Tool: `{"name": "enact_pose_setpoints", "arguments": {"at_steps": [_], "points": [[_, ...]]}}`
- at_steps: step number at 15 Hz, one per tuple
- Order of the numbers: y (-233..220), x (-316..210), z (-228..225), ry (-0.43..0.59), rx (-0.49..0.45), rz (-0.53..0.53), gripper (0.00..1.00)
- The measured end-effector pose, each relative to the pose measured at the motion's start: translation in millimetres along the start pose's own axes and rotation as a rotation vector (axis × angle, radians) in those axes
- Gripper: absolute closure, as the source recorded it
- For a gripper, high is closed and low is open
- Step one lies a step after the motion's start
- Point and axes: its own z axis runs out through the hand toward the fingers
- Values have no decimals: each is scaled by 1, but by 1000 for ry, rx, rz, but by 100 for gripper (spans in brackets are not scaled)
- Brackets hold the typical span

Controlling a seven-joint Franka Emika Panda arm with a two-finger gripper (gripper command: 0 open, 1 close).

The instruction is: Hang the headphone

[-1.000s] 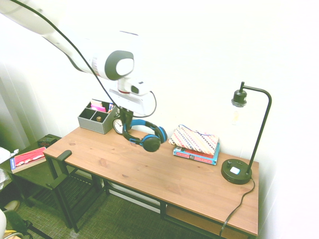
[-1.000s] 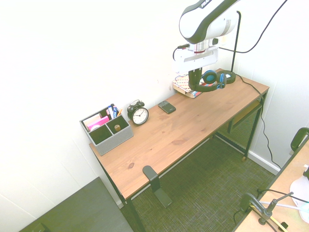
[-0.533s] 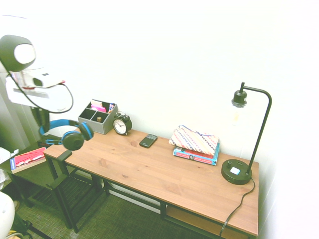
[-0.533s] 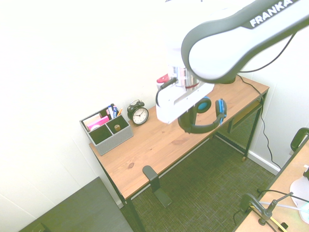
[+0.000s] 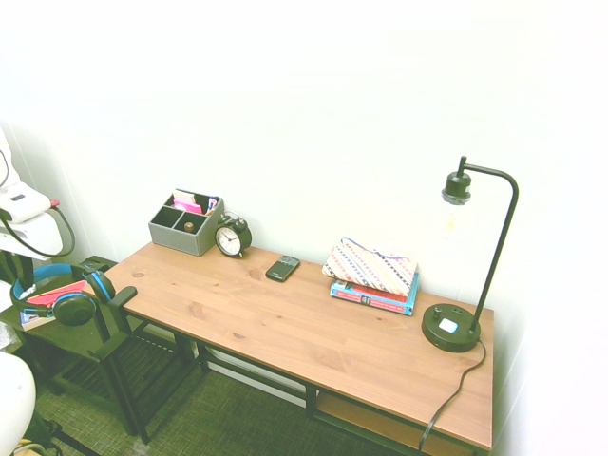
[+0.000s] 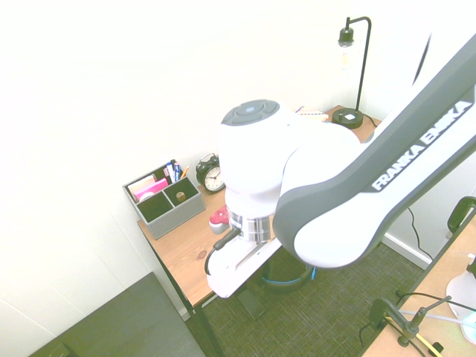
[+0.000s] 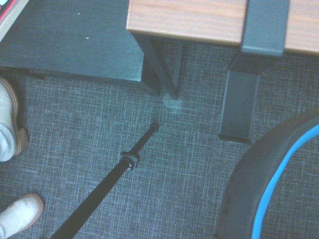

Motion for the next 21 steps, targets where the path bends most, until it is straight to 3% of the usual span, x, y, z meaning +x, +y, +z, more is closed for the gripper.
{"name": "enact_pose_setpoints", "arguments": {"at_steps": [6,16,17,21], "points": [[8,7,86,11,-36,-16,100],[-37,18,177,30,-84,36,100],[-38,22,182,32,-88,42,0],[-37,40,200,34,-111,61,0]]}}
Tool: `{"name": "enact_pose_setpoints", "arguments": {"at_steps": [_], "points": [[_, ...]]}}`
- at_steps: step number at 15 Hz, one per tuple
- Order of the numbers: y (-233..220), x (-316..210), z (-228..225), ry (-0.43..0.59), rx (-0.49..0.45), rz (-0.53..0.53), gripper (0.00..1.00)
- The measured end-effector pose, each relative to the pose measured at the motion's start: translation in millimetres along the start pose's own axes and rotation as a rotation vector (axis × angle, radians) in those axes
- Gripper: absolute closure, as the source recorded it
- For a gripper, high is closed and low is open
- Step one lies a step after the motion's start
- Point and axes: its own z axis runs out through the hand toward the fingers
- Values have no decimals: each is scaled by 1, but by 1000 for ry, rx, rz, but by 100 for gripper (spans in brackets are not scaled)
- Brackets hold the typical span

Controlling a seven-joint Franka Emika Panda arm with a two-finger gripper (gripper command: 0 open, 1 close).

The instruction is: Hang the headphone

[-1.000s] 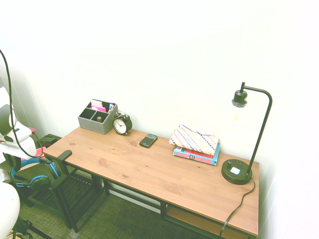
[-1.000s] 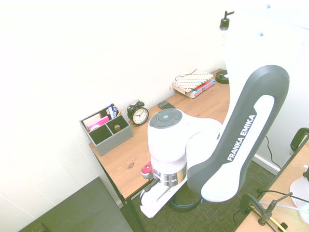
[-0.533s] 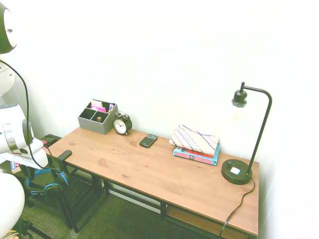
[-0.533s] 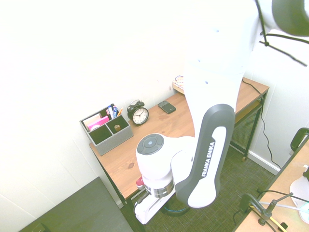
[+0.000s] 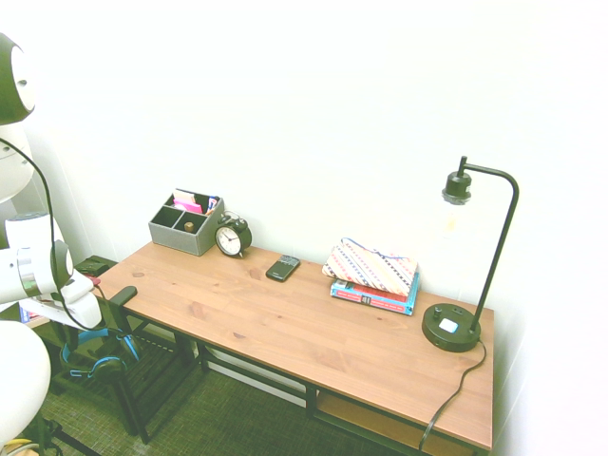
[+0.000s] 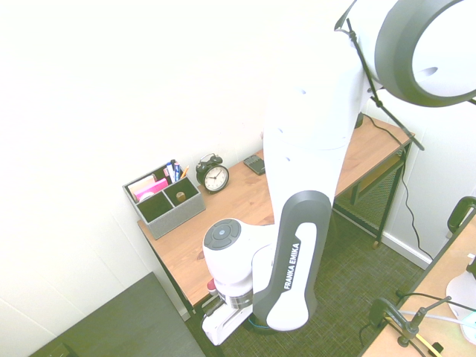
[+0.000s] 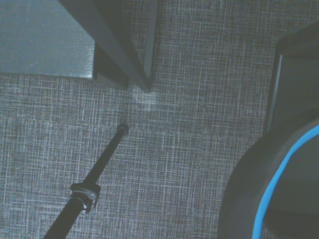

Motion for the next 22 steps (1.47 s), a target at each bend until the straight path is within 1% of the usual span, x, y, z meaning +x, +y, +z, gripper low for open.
{"name": "enact_pose_setpoints", "arguments": {"at_steps": [3,8,11,12,14,17,19,22], "points": [[-4,3,8,-4,-5,0,0],[-6,6,9,-13,-5,2,0],[-11,0,-1,-25,14,0,0],[-14,-3,-13,-31,30,-2,0],[-14,-7,-51,-36,55,-13,0],[-2,2,-121,-27,45,-69,0],[15,26,-165,-9,22,-97,0],[56,87,-221,6,7,-103,0]]}}
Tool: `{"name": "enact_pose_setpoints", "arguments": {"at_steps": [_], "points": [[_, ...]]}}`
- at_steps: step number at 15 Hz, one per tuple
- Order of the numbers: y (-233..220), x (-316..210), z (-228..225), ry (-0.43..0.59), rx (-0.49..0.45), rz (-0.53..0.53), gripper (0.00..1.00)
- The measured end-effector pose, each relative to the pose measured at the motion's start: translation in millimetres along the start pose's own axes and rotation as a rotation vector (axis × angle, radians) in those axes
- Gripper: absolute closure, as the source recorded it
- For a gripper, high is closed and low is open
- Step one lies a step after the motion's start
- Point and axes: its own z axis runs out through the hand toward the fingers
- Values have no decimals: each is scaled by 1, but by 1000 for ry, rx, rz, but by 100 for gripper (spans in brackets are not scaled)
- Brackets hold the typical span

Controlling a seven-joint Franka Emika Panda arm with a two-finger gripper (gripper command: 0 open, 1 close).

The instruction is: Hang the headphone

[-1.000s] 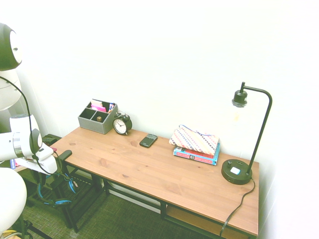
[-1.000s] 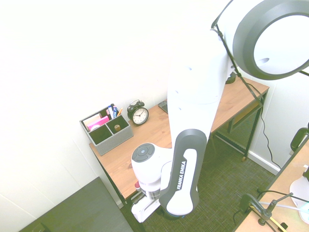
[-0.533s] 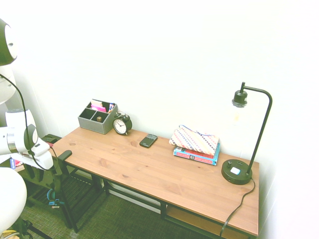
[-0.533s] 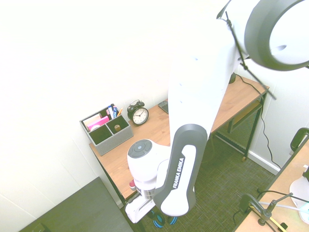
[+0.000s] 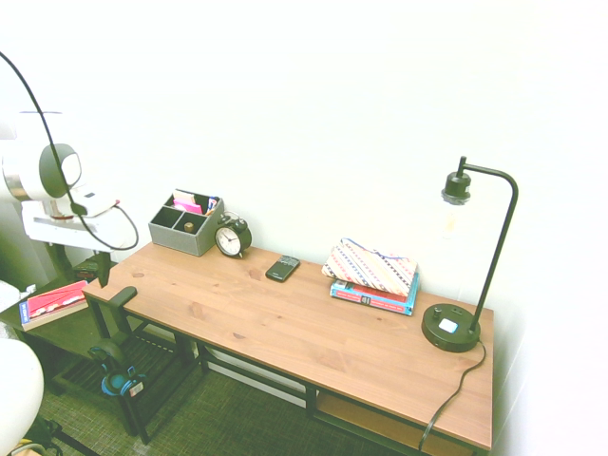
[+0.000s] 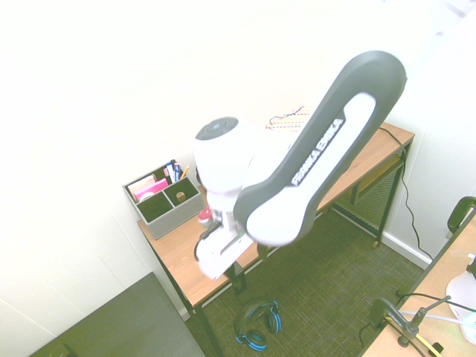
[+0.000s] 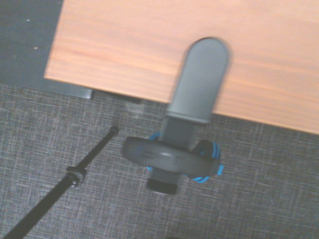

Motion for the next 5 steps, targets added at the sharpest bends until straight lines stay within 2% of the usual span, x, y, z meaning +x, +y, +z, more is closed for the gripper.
{"name": "enact_pose_setpoints", "arguments": {"at_steps": [5], "points": [[122,109,-98,-11,18,55,0]]}}
